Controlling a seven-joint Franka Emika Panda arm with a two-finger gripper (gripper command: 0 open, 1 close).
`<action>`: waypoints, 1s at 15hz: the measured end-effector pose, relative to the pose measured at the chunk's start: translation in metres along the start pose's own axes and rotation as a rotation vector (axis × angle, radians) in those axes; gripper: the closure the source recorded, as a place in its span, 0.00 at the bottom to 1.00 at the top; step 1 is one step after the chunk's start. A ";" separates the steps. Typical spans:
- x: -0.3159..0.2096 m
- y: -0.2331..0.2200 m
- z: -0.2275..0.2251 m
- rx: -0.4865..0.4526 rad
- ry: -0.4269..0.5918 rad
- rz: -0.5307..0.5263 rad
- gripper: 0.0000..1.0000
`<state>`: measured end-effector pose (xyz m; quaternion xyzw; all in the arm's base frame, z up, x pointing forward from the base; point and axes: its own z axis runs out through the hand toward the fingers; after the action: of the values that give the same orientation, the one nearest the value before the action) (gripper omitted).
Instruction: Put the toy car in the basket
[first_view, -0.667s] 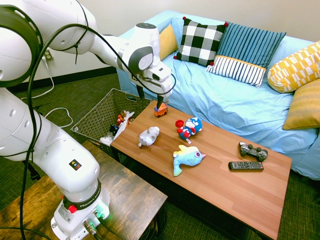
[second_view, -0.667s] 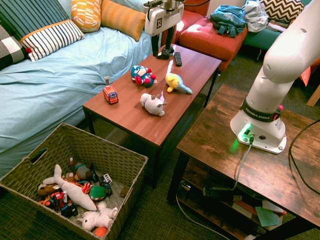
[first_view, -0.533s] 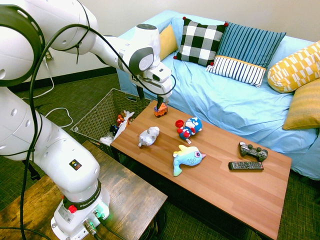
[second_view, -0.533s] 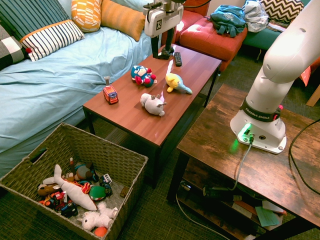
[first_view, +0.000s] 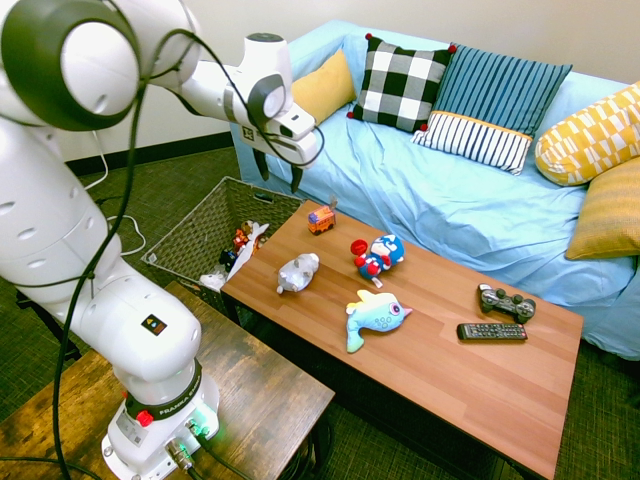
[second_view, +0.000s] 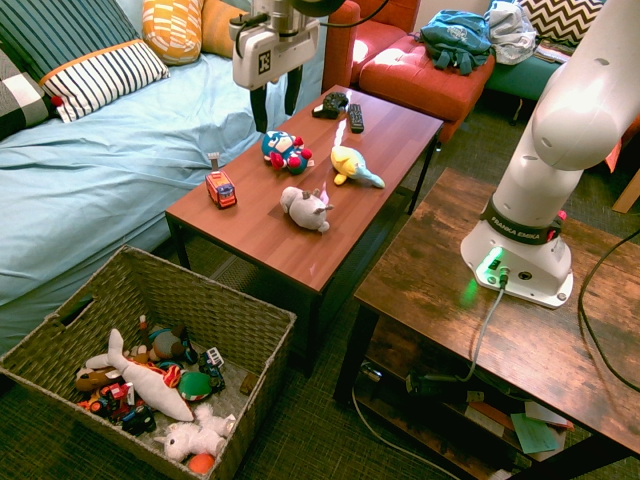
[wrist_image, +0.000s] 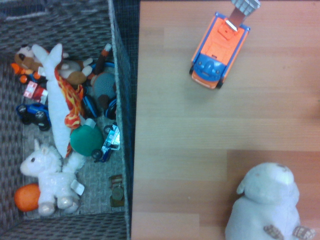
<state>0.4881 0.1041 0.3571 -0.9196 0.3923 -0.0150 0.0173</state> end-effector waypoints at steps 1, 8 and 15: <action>0.025 -0.003 0.022 -0.013 -0.029 0.035 0.00; 0.083 -0.096 0.177 -0.051 -0.141 0.063 0.00; 0.114 -0.133 0.252 -0.108 -0.066 0.068 1.00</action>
<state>0.6733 0.1190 0.1124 -0.9053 0.4226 0.0373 -0.0190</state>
